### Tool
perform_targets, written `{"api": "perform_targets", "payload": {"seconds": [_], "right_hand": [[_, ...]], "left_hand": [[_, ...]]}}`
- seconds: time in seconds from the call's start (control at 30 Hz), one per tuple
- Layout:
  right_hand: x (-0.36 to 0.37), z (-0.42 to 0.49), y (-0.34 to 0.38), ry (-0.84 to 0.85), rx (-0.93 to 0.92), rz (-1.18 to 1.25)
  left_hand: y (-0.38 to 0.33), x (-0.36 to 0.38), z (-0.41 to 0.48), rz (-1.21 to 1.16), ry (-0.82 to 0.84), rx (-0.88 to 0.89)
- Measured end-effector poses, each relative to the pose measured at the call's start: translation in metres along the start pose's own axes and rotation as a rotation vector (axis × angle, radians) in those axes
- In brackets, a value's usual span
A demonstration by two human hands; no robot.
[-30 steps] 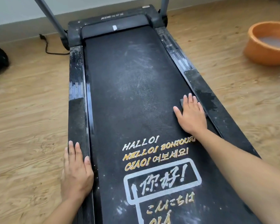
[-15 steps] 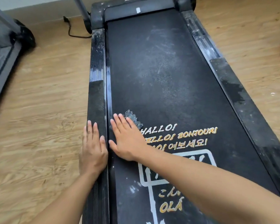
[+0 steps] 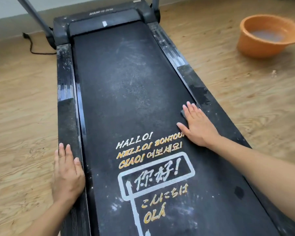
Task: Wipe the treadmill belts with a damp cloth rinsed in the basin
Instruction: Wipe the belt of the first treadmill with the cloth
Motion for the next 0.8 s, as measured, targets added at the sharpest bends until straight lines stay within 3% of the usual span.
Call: {"api": "perform_targets", "payload": {"seconds": [0.13,0.23,0.47,0.63,0.8], "right_hand": [[0.011,-0.024,0.027,-0.027,0.167,-0.018],[0.014,-0.020,0.056,-0.014,0.130,-0.013],[0.034,-0.013,0.194,0.025,-0.252,0.066],[0.059,-0.053,0.301,0.080,-0.574,0.155],[0.057,-0.073,0.259,0.092,-0.844,0.130]], "left_hand": [[-0.003,0.001,0.000,0.021,0.021,-0.004],[-0.005,0.001,-0.001,0.045,0.020,-0.021],[-0.007,0.001,0.001,0.017,-0.023,-0.025],[0.007,0.005,0.005,-0.144,-0.058,-0.024],[0.013,0.007,0.005,-0.157,-0.081,-0.011]]}}
Point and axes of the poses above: each hand's wrist, its own z-axis towards the middle knuckle, its own x-axis out of the palm, y = z × x, the point moved 1 cm from there along z, towards the middle knuckle, and after that the axes turned 15 degrees about -y, right-handed, at the moved point
